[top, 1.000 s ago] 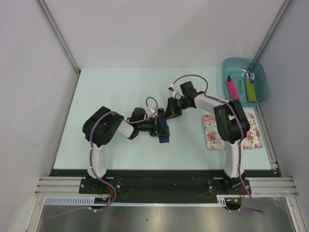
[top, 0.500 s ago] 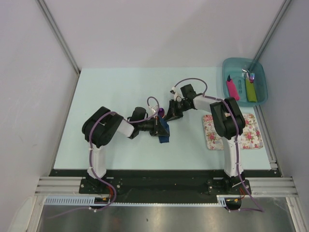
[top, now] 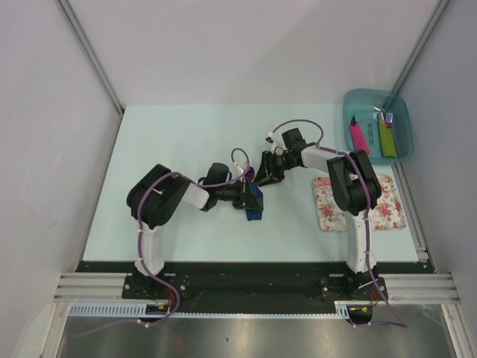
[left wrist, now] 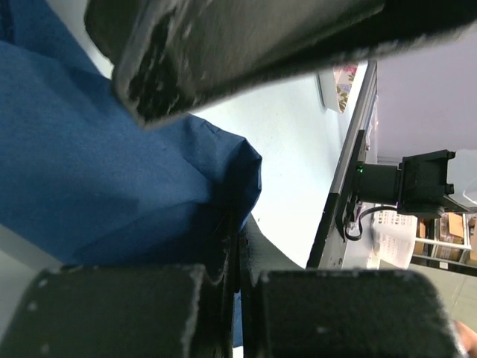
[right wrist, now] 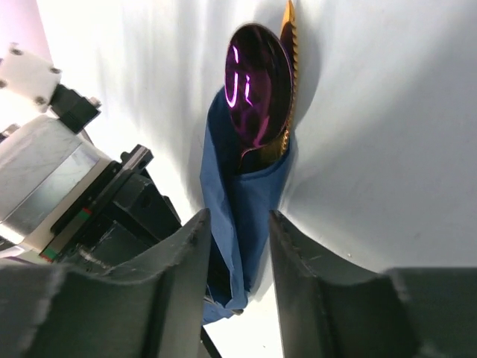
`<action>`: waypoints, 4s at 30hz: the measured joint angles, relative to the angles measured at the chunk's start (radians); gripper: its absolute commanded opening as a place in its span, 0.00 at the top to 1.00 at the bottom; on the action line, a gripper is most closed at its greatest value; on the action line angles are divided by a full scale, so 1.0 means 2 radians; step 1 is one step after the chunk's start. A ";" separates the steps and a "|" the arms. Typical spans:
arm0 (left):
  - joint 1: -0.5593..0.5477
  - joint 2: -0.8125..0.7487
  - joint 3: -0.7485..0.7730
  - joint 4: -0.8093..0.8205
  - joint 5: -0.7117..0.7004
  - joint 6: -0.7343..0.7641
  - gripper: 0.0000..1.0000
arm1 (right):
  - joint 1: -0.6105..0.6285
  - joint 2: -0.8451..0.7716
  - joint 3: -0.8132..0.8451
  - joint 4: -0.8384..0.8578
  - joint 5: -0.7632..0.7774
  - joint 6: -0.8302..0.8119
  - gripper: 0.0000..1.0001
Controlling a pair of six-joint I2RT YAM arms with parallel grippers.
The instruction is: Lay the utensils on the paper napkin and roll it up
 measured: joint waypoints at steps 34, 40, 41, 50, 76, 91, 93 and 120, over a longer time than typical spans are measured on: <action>0.034 -0.111 -0.062 0.036 0.047 -0.067 0.77 | 0.016 0.005 0.000 -0.050 0.022 -0.071 1.00; 0.018 -0.053 -0.059 0.035 0.046 -0.059 0.85 | 0.016 0.006 0.001 -0.050 0.022 -0.072 1.00; 0.017 -0.038 -0.058 0.035 0.045 -0.056 0.85 | 0.016 0.006 0.001 -0.050 0.022 -0.072 1.00; 0.016 -0.002 -0.038 0.009 0.057 -0.027 0.88 | 0.013 0.007 0.006 -0.057 0.023 -0.066 0.79; 0.017 0.000 -0.032 0.002 0.060 -0.015 0.88 | 0.031 0.031 0.060 -0.071 0.067 -0.054 1.00; 0.069 -0.155 -0.032 -0.117 0.015 0.068 0.47 | 0.020 0.028 0.048 -0.048 0.033 -0.046 1.00; 0.088 -0.212 -0.028 -0.161 0.006 0.106 0.43 | 0.020 0.021 0.042 -0.038 0.029 -0.042 1.00; 0.187 -0.581 -0.027 -0.286 -0.034 0.305 0.01 | 0.028 -0.204 0.009 0.013 -0.039 -0.040 1.00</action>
